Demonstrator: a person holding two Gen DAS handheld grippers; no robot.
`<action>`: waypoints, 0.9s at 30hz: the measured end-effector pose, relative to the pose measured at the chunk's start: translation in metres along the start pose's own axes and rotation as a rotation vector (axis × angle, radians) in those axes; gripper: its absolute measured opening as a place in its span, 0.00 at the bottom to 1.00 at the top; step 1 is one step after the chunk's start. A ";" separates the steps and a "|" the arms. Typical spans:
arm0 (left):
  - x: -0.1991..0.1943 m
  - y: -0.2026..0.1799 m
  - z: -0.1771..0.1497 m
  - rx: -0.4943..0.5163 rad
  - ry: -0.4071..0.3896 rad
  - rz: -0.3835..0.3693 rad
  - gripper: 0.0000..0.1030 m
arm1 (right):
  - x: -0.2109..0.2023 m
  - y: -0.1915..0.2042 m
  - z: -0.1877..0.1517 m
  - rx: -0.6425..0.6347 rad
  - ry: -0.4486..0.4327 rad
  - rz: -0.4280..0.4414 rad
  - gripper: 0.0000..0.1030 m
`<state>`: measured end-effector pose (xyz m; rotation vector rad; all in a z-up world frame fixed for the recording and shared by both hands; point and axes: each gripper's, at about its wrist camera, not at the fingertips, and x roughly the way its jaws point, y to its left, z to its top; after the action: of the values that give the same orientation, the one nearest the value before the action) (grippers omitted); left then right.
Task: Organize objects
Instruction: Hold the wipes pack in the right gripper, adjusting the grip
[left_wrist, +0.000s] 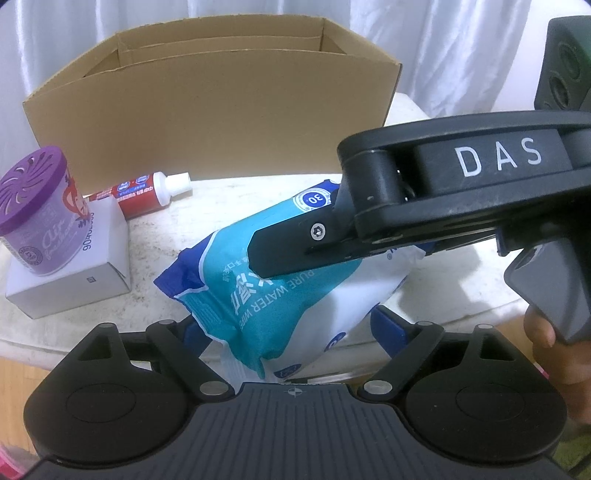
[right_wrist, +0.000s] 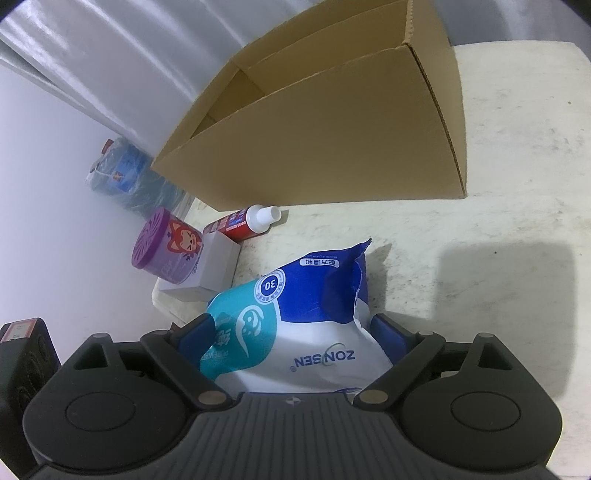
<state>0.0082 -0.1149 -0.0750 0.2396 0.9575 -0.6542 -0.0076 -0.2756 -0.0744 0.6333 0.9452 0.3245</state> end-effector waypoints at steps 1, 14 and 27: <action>0.000 0.000 0.000 0.000 -0.001 0.001 0.86 | 0.000 0.000 0.000 -0.001 0.001 0.000 0.92; 0.001 0.000 0.000 0.002 -0.001 0.002 0.87 | 0.001 0.001 0.000 -0.002 0.000 0.000 0.92; 0.000 -0.001 0.000 0.005 -0.003 -0.001 0.86 | 0.002 0.003 0.000 -0.010 0.000 -0.001 0.93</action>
<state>0.0079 -0.1161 -0.0751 0.2424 0.9537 -0.6576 -0.0063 -0.2723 -0.0744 0.6238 0.9436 0.3276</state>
